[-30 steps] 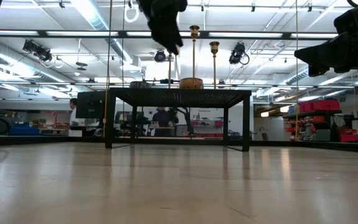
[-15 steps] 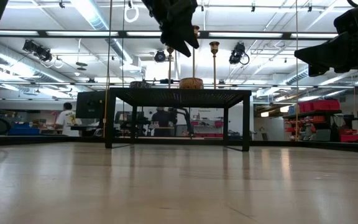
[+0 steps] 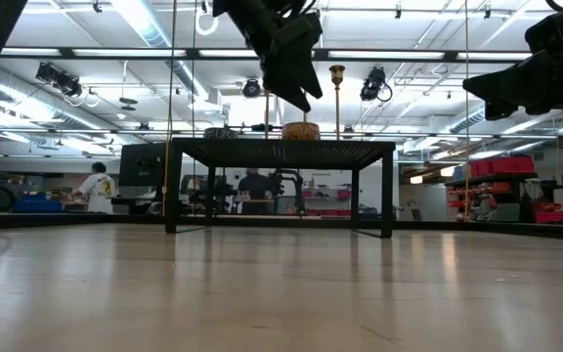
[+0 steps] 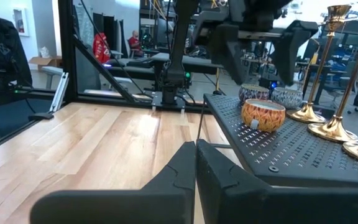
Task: Pick & Place candle stick holders
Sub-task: Adjust the scented candles on the shelf
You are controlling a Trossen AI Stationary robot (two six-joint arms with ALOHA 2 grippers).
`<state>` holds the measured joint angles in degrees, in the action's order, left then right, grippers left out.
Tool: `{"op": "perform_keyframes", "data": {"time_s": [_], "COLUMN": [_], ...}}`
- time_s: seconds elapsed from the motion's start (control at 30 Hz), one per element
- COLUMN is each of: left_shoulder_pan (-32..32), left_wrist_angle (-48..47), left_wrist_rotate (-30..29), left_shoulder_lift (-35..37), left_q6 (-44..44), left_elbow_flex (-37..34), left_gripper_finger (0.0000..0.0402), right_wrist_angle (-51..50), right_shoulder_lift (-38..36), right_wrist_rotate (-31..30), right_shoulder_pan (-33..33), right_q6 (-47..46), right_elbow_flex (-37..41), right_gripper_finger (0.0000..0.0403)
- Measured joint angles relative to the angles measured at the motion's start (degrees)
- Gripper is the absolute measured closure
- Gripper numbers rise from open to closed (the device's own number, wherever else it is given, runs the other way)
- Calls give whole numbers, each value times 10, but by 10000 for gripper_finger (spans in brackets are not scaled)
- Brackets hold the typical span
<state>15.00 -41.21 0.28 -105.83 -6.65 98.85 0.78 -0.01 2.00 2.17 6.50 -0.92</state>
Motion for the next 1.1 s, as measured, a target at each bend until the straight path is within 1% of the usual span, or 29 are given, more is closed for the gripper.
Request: {"op": "perform_keyframes", "data": {"time_s": [0.27,0.5,0.6,0.67,0.73,1.1], "left_shoulder_pan": [-2,-1,-1,-1,-1,-1], "left_wrist_angle": [11,24,24,23,18,17], "left_wrist_rotate": [0,-9,-10,-30,-46,-52], "left_shoulder_lift": [0,0,0,0,0,0], "left_q6": [-40,-27,-10,0,-12,-19], "left_elbow_flex": [0,0,0,0,0,0], "left_gripper_finger": [32,32,20,9,4,14], "right_wrist_angle": [0,0,0,0,0,0], "right_shoulder_lift": [0,0,0,0,0,0], "right_wrist_rotate": [0,0,0,0,0,0], "right_shoulder_pan": [0,0,0,0,0,0], "right_q6": [0,0,0,0,0,0], "right_elbow_flex": [0,0,0,0,0,0], "right_gripper_finger": [389,389,389,389,389,389]}}
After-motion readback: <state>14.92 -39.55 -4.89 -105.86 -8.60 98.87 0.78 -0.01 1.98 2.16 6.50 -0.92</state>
